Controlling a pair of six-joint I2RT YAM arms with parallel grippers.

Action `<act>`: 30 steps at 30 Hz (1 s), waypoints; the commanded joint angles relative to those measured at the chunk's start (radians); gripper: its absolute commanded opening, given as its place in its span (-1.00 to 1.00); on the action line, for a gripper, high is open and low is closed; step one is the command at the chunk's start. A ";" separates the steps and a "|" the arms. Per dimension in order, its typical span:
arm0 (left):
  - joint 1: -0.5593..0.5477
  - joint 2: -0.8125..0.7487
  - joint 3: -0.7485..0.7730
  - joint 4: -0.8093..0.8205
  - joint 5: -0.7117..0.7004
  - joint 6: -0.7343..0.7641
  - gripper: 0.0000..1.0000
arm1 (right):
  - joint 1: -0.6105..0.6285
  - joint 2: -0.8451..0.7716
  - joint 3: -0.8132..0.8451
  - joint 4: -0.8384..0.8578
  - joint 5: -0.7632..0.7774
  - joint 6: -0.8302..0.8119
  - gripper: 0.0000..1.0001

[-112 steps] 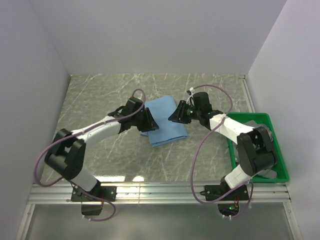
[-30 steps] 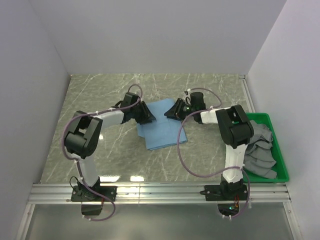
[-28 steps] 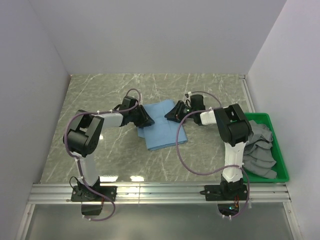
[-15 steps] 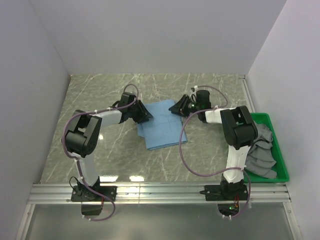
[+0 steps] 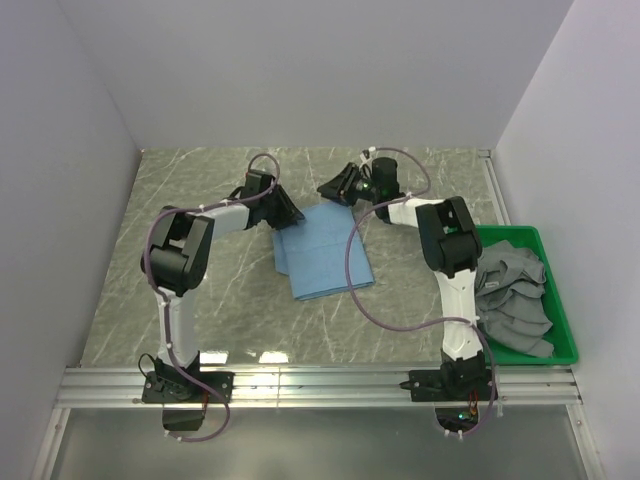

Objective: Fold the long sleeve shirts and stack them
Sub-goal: Fold the shirt

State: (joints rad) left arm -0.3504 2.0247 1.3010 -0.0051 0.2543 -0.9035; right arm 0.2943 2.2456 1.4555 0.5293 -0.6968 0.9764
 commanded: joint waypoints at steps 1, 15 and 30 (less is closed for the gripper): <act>0.013 0.048 0.011 0.028 -0.018 0.014 -0.21 | -0.003 0.068 0.049 -0.034 0.043 0.010 -0.18; 0.067 0.083 -0.109 0.102 -0.007 -0.017 -0.25 | -0.096 0.042 -0.148 0.001 0.223 0.108 -0.18; 0.068 -0.078 0.018 0.022 0.034 0.028 -0.12 | -0.124 -0.225 -0.196 -0.083 0.132 -0.044 -0.18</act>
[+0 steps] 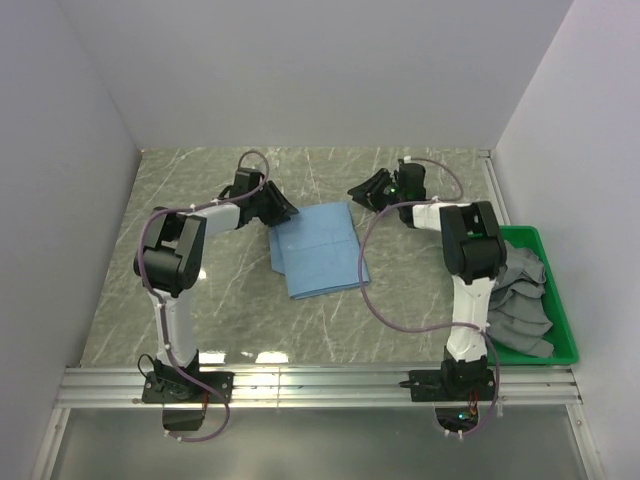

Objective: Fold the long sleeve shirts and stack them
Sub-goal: Fold the shirt

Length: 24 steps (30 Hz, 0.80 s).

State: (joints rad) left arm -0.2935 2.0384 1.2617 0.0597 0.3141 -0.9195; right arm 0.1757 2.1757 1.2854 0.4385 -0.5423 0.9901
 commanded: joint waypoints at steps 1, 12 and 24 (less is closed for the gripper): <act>0.011 -0.118 0.057 -0.043 -0.026 0.045 -0.13 | -0.004 -0.177 -0.038 -0.004 -0.050 -0.064 -0.18; 0.011 -0.093 0.062 -0.057 -0.090 0.105 -0.38 | 0.059 -0.510 -0.384 -0.251 -0.214 -0.257 -0.21; 0.013 0.115 0.154 -0.118 -0.133 0.139 -0.56 | 0.062 -0.467 -0.548 -0.509 -0.203 -0.458 -0.23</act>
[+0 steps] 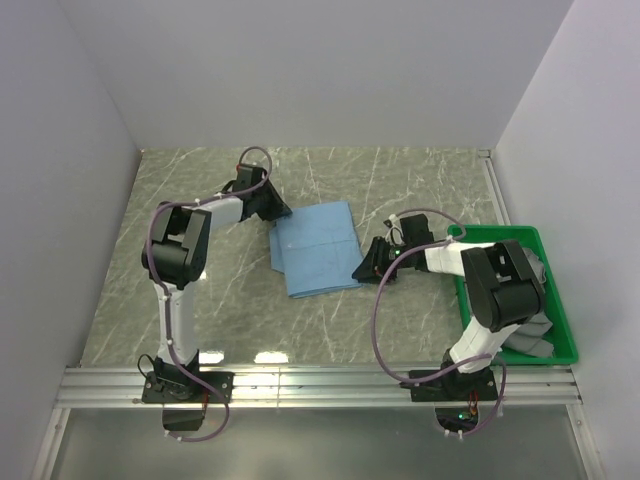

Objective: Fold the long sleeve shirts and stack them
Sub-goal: Fold the shirt

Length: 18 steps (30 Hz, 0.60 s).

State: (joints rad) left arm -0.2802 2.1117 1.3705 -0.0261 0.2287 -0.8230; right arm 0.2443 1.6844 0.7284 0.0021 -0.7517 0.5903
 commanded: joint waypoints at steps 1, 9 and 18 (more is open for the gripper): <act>-0.001 0.051 0.050 -0.035 -0.051 0.048 -0.57 | -0.005 0.040 0.015 -0.080 0.018 -0.060 -0.23; 0.007 0.001 0.105 -0.060 -0.066 0.073 -0.37 | -0.002 -0.014 0.035 -0.149 0.078 -0.095 -0.24; -0.031 -0.393 -0.053 -0.198 -0.289 -0.067 0.38 | 0.052 -0.242 0.114 -0.273 0.331 -0.155 -0.16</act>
State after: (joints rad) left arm -0.2840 1.9125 1.3575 -0.1715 0.0715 -0.8307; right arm 0.2752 1.5150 0.7696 -0.2070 -0.5869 0.4805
